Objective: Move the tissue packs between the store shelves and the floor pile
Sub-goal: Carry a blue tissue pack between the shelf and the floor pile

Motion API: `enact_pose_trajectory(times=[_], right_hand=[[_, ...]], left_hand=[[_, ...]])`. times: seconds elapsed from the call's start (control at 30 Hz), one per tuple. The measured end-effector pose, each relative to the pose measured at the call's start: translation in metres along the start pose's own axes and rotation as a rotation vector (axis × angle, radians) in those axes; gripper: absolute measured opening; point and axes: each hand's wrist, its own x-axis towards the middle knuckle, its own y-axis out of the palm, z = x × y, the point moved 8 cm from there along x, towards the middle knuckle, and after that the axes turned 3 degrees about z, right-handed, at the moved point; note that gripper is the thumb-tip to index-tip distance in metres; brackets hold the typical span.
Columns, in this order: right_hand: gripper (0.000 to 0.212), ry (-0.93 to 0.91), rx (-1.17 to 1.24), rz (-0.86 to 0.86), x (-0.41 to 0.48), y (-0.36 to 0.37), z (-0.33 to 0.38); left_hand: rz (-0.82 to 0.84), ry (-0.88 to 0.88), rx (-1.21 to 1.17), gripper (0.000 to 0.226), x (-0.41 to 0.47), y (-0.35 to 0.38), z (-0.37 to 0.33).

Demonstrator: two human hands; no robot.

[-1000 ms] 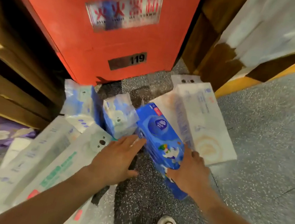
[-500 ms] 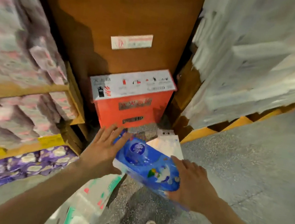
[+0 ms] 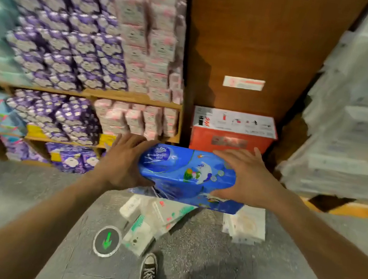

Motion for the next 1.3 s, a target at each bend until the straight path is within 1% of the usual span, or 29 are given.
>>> enact_pose_trajectory(times=[0.07, 0.13, 0.17, 0.2, 0.27, 0.33, 0.37, 0.43, 0.5, 0.57, 0.63, 0.7, 0.77, 0.9, 1.0, 1.07, 1.13, 1.17, 1.2, 1.23, 1.3], right_hand=[[0.12, -0.011, 0.123, -0.128, 0.005, -0.011, 0.021], [0.129, -0.036, 0.381, -0.241, 0.012, -0.016, 0.05], [0.133, -0.066, 0.552, -0.253, 0.018, -0.015, 0.072], [0.133, -0.101, 0.711, -0.227, 0.025, -0.011, 0.099], [0.13, -0.222, 0.874, -0.15, 0.038, 0.0, 0.163], [0.128, -0.341, 0.914, -0.104, 0.052, 0.012, 0.23], [0.123, -0.405, 0.919, -0.06, 0.055, 0.018, 0.268], [0.106, -0.528, 0.923, 0.008, 0.058, 0.031, 0.35], [0.093, -0.619, 0.946, 0.019, 0.058, 0.045, 0.433], [0.087, -0.728, 0.978, 0.063, 0.052, 0.063, 0.524], [0.087, -0.808, 1.016, 0.138, 0.04, 0.084, 0.618], [0.093, -0.852, 1.074, 0.209, 0.02, 0.103, 0.707], [0.094, -0.886, 1.107, 0.279, -0.004, 0.126, 0.792], [0.091, -1.017, 1.096, 0.437, -0.051, 0.173, 0.945], [0.082, -1.085, 1.088, 0.521, -0.082, 0.21, 1.049], [0.075, -1.136, 1.078, 0.603, -0.101, 0.241, 1.117], [0.066, -1.192, 1.047, 0.678, -0.116, 0.276, 1.185], [0.066, -1.222, 1.042, 0.717, -0.123, 0.294, 1.221], [0.067, -1.243, 1.049, 0.751, -0.132, 0.309, 1.256], [0.068, -1.261, 1.059, 0.777, -0.142, 0.324, 1.291], [0.065, -1.292, 1.071, 0.831, -0.165, 0.349, 1.363]], left_hand=[[-0.097, -0.107, -0.016, 0.107, -0.049, -0.032, 0.015], [-0.198, -0.222, -0.012, 0.107, -0.104, -0.065, 0.033], [-0.241, -0.277, -0.012, 0.107, -0.132, -0.083, 0.043], [-0.27, -0.323, -0.008, 0.107, -0.16, -0.099, 0.052], [-0.309, -0.411, 0.006, 0.108, -0.22, -0.13, 0.071], [-0.352, -0.503, 0.033, 0.107, -0.286, -0.16, 0.093], [-0.365, -0.549, 0.052, 0.107, -0.322, -0.174, 0.104], [-0.386, -0.642, 0.077, 0.107, -0.399, -0.201, 0.125], [-0.434, -0.733, 0.095, 0.106, -0.481, -0.227, 0.141], [-0.497, -0.82, 0.125, 0.105, -0.565, -0.252, 0.151], [-0.582, -0.919, 0.192, 0.107, -0.655, -0.276, 0.158], [-0.715, -1.053, 0.29, 0.113, -0.751, -0.297, 0.16], [-0.889, -1.19, 0.307, 0.123, -0.846, -0.31, 0.158], [-1.212, -1.403, 0.213, 0.148, -1.002, -0.318, 0.149], [-1.458, -1.528, 0.137, 0.16, -1.093, -0.314, 0.138], [-1.601, -1.573, 0.09, 0.163, -1.152, -0.304, 0.139], [-1.667, -1.626, 0.012, 0.158, -1.212, -0.292, 0.15], [-1.694, -1.652, -0.032, 0.151, -1.242, -0.287, 0.156], [-1.723, -1.671, -0.057, 0.139, -1.272, -0.284, 0.163], [-1.746, -1.683, -0.05, 0.122, -1.298, -0.284, 0.168], [-1.784, -1.709, 0.012, 0.091, -1.346, -0.292, 0.173]])
